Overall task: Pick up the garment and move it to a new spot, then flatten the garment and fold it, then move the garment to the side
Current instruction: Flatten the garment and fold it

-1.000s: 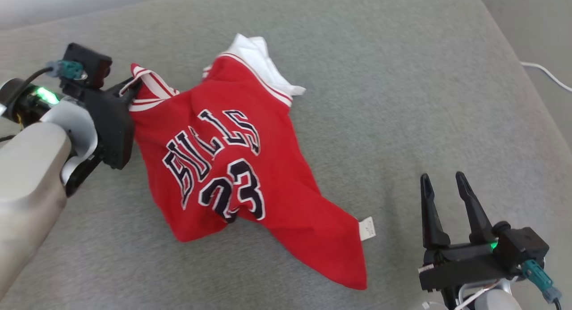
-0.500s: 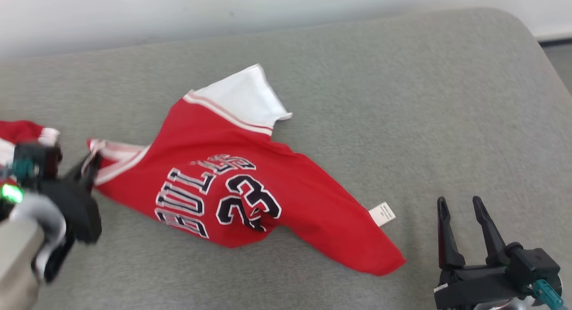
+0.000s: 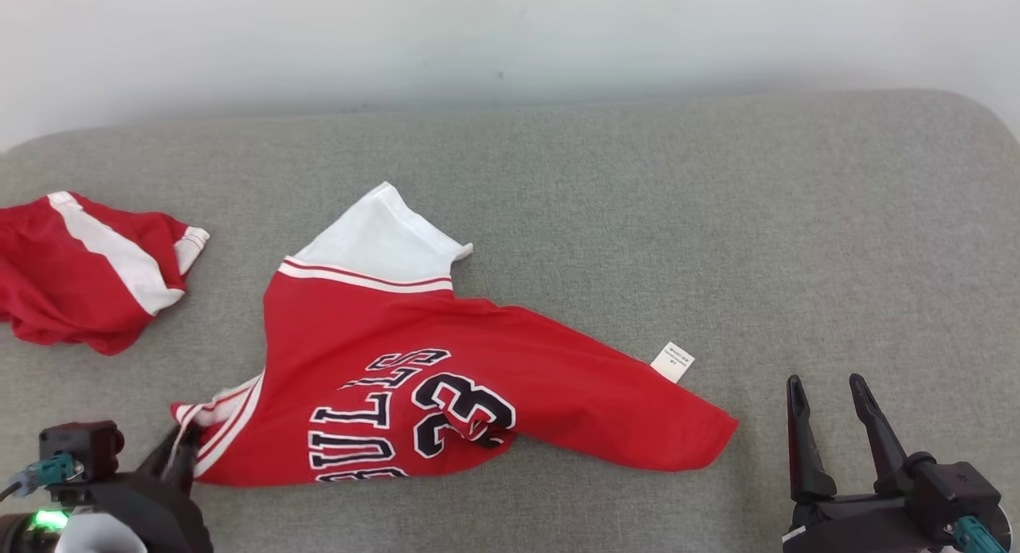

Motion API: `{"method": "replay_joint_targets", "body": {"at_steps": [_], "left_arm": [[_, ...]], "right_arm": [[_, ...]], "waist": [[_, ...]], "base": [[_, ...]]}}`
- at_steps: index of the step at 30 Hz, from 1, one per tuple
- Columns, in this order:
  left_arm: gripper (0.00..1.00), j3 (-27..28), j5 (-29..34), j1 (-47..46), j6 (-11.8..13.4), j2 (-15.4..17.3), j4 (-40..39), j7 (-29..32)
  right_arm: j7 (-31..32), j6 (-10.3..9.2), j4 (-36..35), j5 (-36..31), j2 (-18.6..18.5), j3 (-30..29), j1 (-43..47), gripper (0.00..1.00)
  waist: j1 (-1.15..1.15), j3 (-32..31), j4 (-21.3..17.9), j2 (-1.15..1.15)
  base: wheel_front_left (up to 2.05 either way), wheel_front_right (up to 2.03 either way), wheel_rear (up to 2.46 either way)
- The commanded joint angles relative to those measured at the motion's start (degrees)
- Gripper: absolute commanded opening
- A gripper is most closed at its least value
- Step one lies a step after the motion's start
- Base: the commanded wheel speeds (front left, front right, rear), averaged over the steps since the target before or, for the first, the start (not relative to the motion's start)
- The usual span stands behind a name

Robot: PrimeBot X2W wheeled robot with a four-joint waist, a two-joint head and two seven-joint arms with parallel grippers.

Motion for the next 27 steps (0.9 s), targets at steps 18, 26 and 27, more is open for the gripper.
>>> {"method": "replay_joint_targets", "body": {"at_steps": [18,26,27], "left_arm": [[1.00,35.6,31.2,19.5,2.6,-15.1,-15.4,-0.8],[1.00,46.9,44.1,27.4,-3.2,-23.6,-19.8,-0.8],[1.00,48.2,45.1,28.3,-3.8,-24.8,-20.0,-0.8]], "right_arm": [[0.0,-0.13,-0.2,-0.3,-1.2,1.1,2.0,1.00],[0.0,-0.13,-0.5,0.1,-1.6,1.8,2.3,1.00],[0.0,-0.13,-0.5,0.1,-1.6,1.9,2.5,1.00]], "waist": [[0.01,-6.1,0.8,0.00],[0.01,-7.0,0.8,0.00],[0.01,-7.1,0.7,0.00]], "base": [[0.00,0.00,0.00],[0.00,0.00,0.00],[0.00,0.00,0.00]]}}
